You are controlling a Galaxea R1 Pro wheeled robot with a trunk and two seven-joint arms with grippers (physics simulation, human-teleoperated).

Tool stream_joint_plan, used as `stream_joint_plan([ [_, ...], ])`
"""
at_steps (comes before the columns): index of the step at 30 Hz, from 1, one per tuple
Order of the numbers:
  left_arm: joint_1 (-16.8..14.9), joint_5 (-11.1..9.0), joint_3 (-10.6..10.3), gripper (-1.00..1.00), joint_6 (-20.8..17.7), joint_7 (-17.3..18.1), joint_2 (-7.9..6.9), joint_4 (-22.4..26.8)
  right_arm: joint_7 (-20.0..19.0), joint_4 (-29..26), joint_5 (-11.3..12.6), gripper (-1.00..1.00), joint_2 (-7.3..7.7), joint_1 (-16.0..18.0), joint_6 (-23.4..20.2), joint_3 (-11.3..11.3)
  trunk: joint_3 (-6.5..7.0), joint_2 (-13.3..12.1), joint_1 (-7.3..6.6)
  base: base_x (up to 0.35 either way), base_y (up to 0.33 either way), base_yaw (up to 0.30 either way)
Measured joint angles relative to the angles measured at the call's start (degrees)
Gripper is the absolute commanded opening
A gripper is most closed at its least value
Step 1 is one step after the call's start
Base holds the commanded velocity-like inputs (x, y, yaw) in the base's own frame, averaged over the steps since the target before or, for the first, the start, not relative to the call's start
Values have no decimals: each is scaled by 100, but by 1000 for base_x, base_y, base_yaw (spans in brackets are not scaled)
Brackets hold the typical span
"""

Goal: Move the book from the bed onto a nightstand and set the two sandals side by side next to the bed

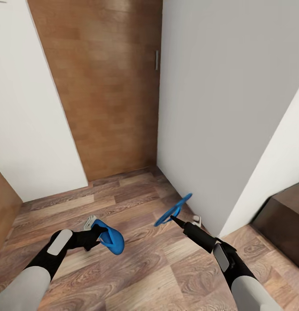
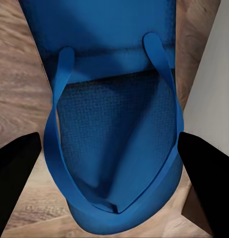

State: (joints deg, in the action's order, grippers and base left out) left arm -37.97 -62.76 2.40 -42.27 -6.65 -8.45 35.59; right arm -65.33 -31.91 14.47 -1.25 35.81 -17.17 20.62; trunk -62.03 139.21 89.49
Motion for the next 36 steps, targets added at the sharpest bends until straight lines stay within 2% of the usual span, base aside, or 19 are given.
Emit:
stream_joint_plan([
  [36, -1, 4, -5, -100, 8, -2, 26, -1, -9, 0, 6, -100, 0, 0, -8, 0, 0, 0, 0, -30, 0, -222],
])
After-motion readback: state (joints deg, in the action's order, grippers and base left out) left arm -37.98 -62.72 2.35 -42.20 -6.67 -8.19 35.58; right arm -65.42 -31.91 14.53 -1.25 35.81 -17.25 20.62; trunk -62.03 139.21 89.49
